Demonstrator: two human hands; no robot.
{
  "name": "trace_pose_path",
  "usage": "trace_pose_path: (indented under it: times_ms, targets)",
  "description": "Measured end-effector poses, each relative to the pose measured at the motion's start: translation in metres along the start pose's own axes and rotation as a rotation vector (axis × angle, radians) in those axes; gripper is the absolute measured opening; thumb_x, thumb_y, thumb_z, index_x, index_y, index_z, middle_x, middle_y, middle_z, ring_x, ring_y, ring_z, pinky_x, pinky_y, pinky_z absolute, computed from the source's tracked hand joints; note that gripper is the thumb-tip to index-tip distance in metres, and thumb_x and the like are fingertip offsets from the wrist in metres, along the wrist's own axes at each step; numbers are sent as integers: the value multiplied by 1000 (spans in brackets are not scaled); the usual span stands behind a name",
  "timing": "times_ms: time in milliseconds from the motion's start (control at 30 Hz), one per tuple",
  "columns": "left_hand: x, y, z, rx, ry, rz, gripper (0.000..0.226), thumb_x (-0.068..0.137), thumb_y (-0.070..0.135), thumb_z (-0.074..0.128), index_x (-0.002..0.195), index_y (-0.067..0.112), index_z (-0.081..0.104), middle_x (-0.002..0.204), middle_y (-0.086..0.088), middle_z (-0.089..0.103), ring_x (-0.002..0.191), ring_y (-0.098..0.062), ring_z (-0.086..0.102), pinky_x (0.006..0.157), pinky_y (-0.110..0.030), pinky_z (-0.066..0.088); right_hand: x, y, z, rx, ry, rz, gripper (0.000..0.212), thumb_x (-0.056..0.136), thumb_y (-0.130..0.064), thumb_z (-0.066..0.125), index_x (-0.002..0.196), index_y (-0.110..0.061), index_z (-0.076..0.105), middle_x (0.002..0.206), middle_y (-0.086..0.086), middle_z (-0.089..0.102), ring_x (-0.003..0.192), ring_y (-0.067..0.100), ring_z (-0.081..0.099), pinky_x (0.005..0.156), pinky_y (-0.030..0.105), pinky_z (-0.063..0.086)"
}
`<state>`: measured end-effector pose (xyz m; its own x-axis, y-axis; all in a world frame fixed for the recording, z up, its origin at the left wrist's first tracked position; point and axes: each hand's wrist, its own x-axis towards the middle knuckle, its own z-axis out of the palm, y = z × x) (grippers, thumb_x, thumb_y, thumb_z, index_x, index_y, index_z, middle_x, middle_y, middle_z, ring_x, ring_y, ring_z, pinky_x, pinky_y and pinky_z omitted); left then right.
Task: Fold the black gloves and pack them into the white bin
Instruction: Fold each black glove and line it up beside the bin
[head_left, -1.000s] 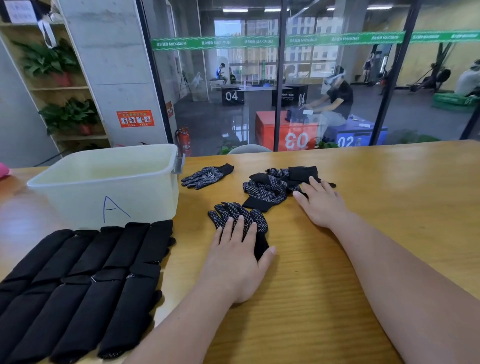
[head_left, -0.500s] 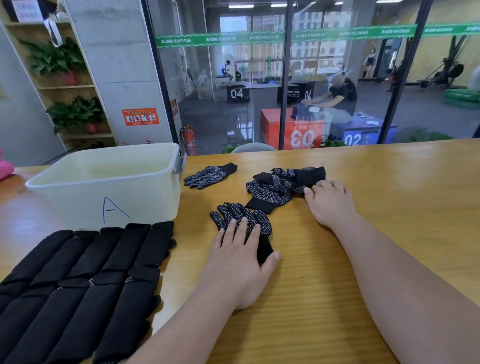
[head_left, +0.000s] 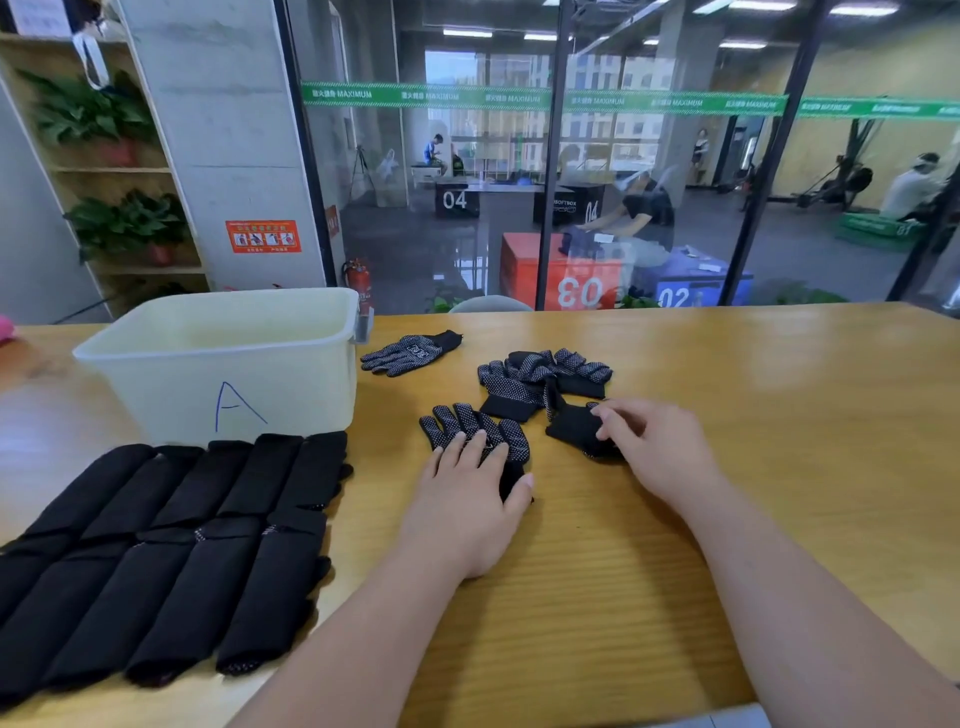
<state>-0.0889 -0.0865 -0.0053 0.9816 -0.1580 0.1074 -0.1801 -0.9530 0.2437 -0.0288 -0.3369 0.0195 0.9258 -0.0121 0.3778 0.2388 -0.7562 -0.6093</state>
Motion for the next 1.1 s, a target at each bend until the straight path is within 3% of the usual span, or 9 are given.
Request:
trace_pose_path:
  times_ms: [100, 233, 400, 567, 733, 833, 900, 1000, 1100]
  targets:
    - [-1, 0, 0, -28, 15, 4, 71, 106, 68, 16, 168, 33, 22, 178, 5, 10, 164, -15, -1, 133, -44, 2, 6, 19, 0, -98, 76, -22, 29, 102, -33, 61, 130, -39, 70, 119, -10, 69, 113, 8, 58, 91, 25, 43]
    - [0, 0, 0, -70, 42, 11, 66, 108, 64, 20, 166, 33, 30, 176, 7, 17, 163, -13, 3, 133, -42, 4, 16, 24, 13, -257, -195, -2, 44, 109, -40, 42, 152, -36, 51, 141, 0, 62, 137, 21, 46, 110, 41, 42]
    - [0, -1, -2, -138, 84, 17, 56, 110, 55, 28, 160, 33, 44, 172, 10, 30, 161, -12, 15, 132, -40, 10, 10, 5, 10, -349, -86, -63, 31, 107, -44, 50, 131, -40, 68, 114, -15, 74, 114, 16, 61, 98, 37, 42]
    - [3, -3, -1, -205, 129, 26, 48, 106, 40, 40, 151, 33, 55, 163, 13, 43, 154, -11, 27, 130, -38, 18, 2, 3, 3, -255, -299, -108, 34, 87, -66, 72, 115, -46, 72, 91, -20, 66, 90, 3, 62, 81, 30, 49]
    - [3, -5, -1, -201, 173, 21, 44, 104, 43, 48, 144, 31, 61, 150, 15, 52, 146, -11, 35, 126, -39, 26, 1, -1, 3, -171, -308, -153, 15, 85, -51, 83, 91, -42, 72, 89, -18, 64, 87, 7, 60, 74, 26, 43]
    - [5, -5, 0, -219, 223, 24, 41, 102, 48, 51, 135, 29, 66, 136, 14, 58, 137, -11, 40, 121, -38, 33, -3, -15, -3, 130, -117, -102, 12, 87, -33, 86, 93, -28, 76, 97, -14, 73, 93, -4, 64, 78, 9, 42]
    - [7, -5, 0, -229, 241, 27, 39, 101, 50, 51, 131, 29, 68, 130, 14, 59, 131, -11, 43, 117, -37, 36, -4, -29, -15, 359, -28, -35, 13, 88, -23, 86, 97, -20, 77, 95, -7, 78, 84, -10, 66, 77, 3, 44]
    - [9, -5, -1, -240, 270, 44, 38, 101, 49, 51, 126, 28, 70, 124, 14, 61, 125, -11, 46, 114, -36, 38, -7, -55, -43, 543, -35, -50, 11, 91, -17, 82, 100, -18, 76, 90, 4, 79, 82, 11, 73, 71, 22, 57]
    - [9, -5, -1, -251, 286, 44, 36, 100, 48, 51, 123, 29, 71, 122, 15, 61, 122, -10, 47, 112, -36, 40, -6, -75, -69, 553, -118, -59, 12, 92, -19, 81, 100, -26, 76, 95, -6, 81, 88, 8, 76, 73, 21, 59]
